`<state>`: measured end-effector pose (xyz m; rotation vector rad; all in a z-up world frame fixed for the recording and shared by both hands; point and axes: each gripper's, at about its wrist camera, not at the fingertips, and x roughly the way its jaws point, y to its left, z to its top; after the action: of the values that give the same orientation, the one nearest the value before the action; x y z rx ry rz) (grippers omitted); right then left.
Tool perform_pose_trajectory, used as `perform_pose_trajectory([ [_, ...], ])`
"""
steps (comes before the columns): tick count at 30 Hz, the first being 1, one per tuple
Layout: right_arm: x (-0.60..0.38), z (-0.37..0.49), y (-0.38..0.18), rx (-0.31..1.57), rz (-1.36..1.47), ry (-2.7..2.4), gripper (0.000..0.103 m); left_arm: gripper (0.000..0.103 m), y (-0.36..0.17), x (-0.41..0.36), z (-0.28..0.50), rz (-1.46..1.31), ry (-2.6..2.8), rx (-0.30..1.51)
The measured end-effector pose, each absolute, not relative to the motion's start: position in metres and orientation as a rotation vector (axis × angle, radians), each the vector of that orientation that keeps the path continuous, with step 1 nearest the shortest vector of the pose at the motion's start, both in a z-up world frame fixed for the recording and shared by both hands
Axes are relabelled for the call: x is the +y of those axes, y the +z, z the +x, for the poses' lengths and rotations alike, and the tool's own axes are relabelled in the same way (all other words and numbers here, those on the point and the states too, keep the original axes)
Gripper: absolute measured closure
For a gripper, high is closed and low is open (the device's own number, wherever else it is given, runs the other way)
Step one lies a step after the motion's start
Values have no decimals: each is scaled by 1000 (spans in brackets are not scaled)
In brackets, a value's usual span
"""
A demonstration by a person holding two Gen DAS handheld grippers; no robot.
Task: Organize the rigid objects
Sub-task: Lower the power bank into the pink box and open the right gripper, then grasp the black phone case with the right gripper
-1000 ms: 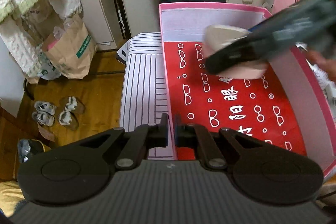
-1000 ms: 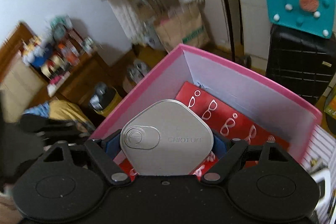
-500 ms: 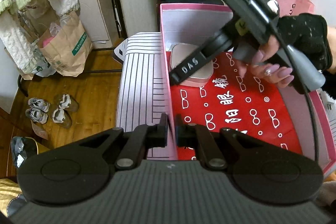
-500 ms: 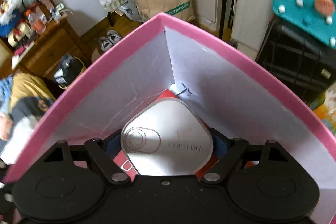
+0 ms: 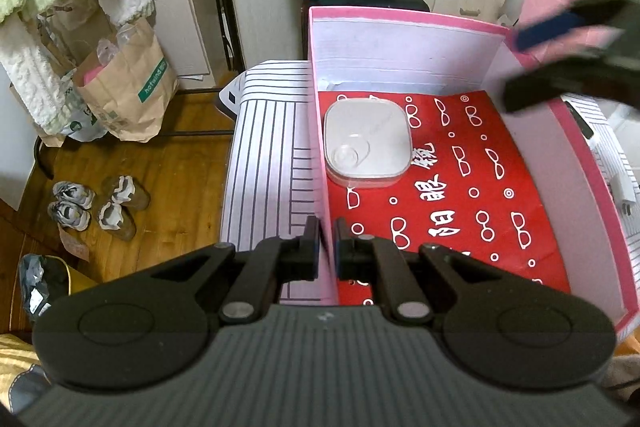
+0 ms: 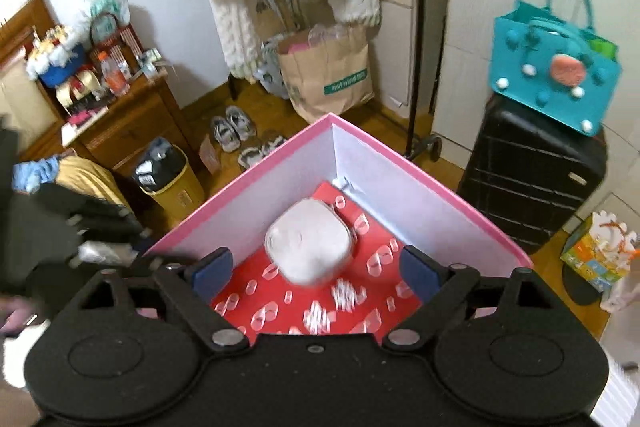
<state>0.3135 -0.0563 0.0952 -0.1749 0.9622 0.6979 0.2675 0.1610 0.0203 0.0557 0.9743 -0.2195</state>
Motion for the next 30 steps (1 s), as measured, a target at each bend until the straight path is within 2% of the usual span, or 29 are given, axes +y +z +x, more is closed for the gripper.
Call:
perform_pose_trajectory([
  [6,-121,256,91,940,-114,631,11,98,21,160,265,53,-202,965],
  [13,-170,199,47,925,-77,527,11,98,23,156,263,52,-176,945],
  [22,-195,147,-9,873,-90,365,13,99,24,150,262,79,-148,941],
  [27,-191,146,-25,905,-28,348,14,99,28,148,256,103,-142,930],
  [30,-179,148,-36,916,-47,297,18,100,31,152,254,88,-148,926],
])
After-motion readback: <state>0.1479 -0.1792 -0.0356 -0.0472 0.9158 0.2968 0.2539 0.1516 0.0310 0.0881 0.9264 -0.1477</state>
